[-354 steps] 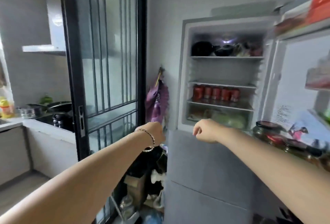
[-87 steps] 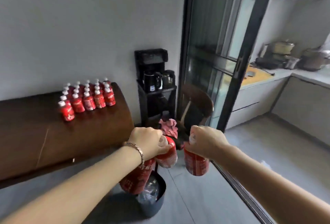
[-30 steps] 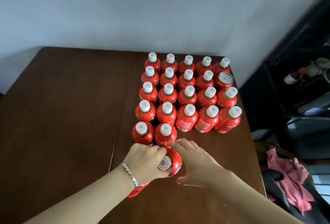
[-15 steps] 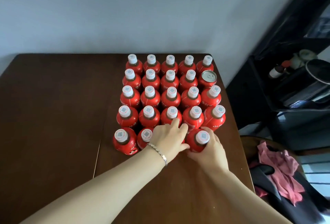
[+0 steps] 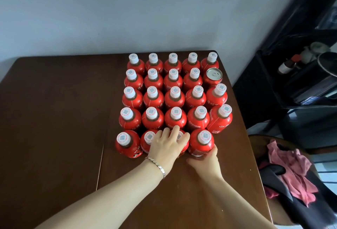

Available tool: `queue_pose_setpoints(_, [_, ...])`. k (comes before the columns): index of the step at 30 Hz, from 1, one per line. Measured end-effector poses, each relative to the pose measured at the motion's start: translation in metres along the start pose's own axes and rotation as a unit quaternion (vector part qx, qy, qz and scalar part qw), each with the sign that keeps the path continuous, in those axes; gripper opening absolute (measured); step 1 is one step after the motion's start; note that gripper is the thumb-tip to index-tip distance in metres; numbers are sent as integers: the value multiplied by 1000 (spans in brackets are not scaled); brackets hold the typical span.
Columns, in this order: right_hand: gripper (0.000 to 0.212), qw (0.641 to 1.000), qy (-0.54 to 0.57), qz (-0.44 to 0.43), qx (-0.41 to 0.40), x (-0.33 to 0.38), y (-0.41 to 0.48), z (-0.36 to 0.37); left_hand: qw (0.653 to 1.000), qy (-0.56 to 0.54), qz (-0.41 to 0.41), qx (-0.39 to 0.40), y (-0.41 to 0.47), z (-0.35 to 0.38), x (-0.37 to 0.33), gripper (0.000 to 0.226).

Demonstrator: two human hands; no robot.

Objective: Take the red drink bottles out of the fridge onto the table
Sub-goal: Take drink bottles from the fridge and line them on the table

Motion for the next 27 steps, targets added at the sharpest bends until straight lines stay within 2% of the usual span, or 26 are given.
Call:
queue_pose_setpoints(4, [102,997,71,39,20,-3,1,9,998,-14,-21,-56,-6,-5,-1,72])
queue_pose_setpoints(6, [93,981,163,78,70,-7,0,20,995,-41,-26,-82,-15,-15,-1,82])
queue_pose_setpoints(8, [76,929,320,143,120,-6,-3,31,988,-76,-73,-116,-25,-28,10,82])
queue_pose_setpoints(10, [62,872,428,187,146,0,-6,37,956,-129,-211,-156,-41,-43,37,75])
queue_pose_setpoints(11, [62,854,458,196,151,5,-6,39,921,-180,-310,-152,-51,-44,56,77])
queue_pose_setpoints(12, [65,838,486,197,150,9,-5,40,866,-253,-414,-122,-62,-39,74,81])
queue_pose_setpoints(14, [70,817,524,201,135,15,-5,42,708,-412,-571,-52,-87,-13,97,81])
queue_pose_setpoints(15, [72,812,532,204,125,16,-5,43,636,-475,-608,-21,-95,2,101,78])
queue_pose_setpoints(16, [74,809,537,208,116,15,-4,44,582,-527,-620,1,-99,11,101,75])
queue_pose_setpoints(18, [75,811,533,215,108,14,-5,46,510,-603,-613,8,-101,19,96,74])
queue_pose_setpoints(19, [74,815,526,219,107,14,-7,45,493,-622,-608,8,-101,20,93,74])
queue_pose_setpoints(21, [65,817,518,234,103,14,-11,44,487,-631,-603,24,-102,20,91,74])
queue_pose_setpoints(23, [38,833,481,248,119,21,-21,39,515,-606,-603,64,-104,16,94,78])
queue_pose_setpoints(25, [22,869,405,253,126,23,-26,30,590,-521,-604,123,-103,9,100,80])
queue_pose_setpoints(27, [16,913,306,244,118,21,-35,14,686,-398,-592,141,-97,-12,104,74])
Point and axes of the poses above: each hand's wrist, its own y-axis towards the middle knuckle, its own z-axis out of the palm, x = y × z, the point moved 6 cm from there along y, towards the middle knuckle
